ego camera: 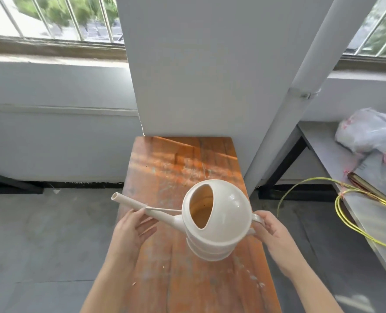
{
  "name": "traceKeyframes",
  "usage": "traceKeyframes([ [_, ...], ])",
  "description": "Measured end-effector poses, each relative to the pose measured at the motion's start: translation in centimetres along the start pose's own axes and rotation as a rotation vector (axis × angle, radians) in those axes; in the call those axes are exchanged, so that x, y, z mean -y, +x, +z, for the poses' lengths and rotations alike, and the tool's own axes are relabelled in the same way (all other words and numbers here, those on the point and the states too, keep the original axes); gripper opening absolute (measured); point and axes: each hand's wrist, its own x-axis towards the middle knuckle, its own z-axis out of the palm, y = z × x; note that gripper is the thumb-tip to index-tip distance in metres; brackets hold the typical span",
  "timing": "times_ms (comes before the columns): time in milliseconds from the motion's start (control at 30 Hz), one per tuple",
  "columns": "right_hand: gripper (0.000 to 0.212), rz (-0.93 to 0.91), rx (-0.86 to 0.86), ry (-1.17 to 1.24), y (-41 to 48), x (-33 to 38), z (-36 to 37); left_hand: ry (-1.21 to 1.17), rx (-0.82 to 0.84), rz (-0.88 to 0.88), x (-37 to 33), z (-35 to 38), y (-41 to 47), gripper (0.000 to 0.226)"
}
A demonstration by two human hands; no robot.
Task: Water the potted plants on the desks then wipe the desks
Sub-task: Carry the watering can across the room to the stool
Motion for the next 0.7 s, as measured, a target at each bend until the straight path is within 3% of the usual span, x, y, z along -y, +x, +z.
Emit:
traceKeyframes([
  [133, 0.011, 0.057, 0.016, -0.016, 5.0, 1.1, 0.4, -0.016, 0.041, 0.015, -1.9, 1.9, 4.7, 0.007],
  [300, 0.012, 0.114, 0.051, -0.045, 11.4, 2.5, 0.7, -0.050, 0.022, 0.020, -3.7, 4.7, 10.4, 0.022],
  [700, 0.004, 0.155, 0.024, -0.012, 24.6, 3.2, 2.2, -0.038, -0.089, -0.023, -5.3, 7.5, 21.0, 0.015],
])
